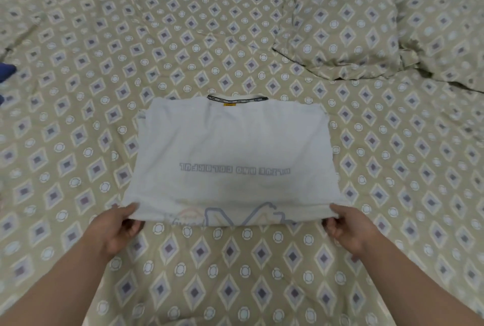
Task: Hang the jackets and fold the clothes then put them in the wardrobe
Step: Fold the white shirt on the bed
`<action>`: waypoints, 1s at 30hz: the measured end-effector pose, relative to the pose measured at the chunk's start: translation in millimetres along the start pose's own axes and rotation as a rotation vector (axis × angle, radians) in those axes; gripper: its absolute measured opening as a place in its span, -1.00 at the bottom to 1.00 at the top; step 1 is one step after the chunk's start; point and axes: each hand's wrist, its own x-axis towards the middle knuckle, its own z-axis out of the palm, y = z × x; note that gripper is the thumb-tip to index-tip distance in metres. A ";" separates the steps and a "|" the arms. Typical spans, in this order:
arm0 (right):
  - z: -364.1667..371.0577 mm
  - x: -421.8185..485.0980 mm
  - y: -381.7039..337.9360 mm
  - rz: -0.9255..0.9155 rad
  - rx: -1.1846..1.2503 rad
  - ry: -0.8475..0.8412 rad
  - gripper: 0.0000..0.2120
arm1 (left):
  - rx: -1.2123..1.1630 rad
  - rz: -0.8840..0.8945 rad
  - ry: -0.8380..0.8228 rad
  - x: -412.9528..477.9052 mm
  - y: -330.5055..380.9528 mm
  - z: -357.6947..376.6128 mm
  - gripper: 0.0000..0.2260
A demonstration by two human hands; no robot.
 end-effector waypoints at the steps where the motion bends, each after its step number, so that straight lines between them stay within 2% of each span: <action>1: -2.0 -2.5 -2.5 0.012 -0.030 -0.009 -0.91 | 0.046 -0.016 0.010 -2.0 3.6 0.5 -0.90; 4: -8.3 -16.8 -14.2 0.002 -0.023 -0.057 -0.92 | 0.083 0.099 0.049 -16.8 17.1 4.9 -0.92; 7: -10.6 -44.6 -24.4 -0.099 0.075 -0.093 -0.87 | -0.069 0.292 0.061 -46.0 28.8 11.8 -0.88; 11: -17.6 -97.0 -33.9 -0.160 0.122 -0.155 -0.82 | -0.206 0.371 0.070 -101.0 38.1 15.1 -0.84; 13: -23.5 -128.1 -41.0 -0.204 0.122 -0.158 -0.79 | -0.252 0.446 0.087 -134.0 43.6 14.4 -0.73; 15: -30.4 -158.6 -50.5 -0.284 0.100 -0.141 -0.74 | -0.285 0.525 0.064 -166.5 53.7 9.9 -0.53; 17: -37.8 -184.4 -59.6 -0.373 0.087 -0.155 -0.68 | -0.300 0.566 -0.002 -193.5 67.7 5.2 -0.61; 20: -40.9 -212.0 -72.3 -0.434 0.141 -0.234 -0.78 | -0.386 0.550 -0.148 -220.3 91.1 10.7 -0.78; 22: -35.5 -216.7 -82.3 -0.437 0.213 -0.267 -0.80 | -0.375 0.547 -0.266 -227.1 103.3 23.0 -0.59; 23: -29.9 -215.4 -87.0 -0.431 0.246 -0.286 -0.81 | -0.333 0.533 -0.281 -226.4 107.7 31.2 -0.53; 24: -23.7 -210.8 -91.5 -0.416 0.261 -0.311 -0.83 | -0.297 0.508 -0.272 -219.5 109.2 39.1 -0.57; 28: 9.3 -159.5 -103.4 -0.313 0.172 -0.298 -0.84 | -0.214 0.337 -0.272 -174.0 100.5 76.6 -0.93; 29: 18.4 -143.5 -105.0 -0.290 0.125 -0.287 -0.85 | -0.186 0.299 -0.249 -161.3 96.7 85.0 -0.93; 30: 27.0 -128.7 -105.4 -0.272 0.079 -0.284 -0.86 | -0.141 0.263 -0.224 -148.6 93.5 92.1 -0.85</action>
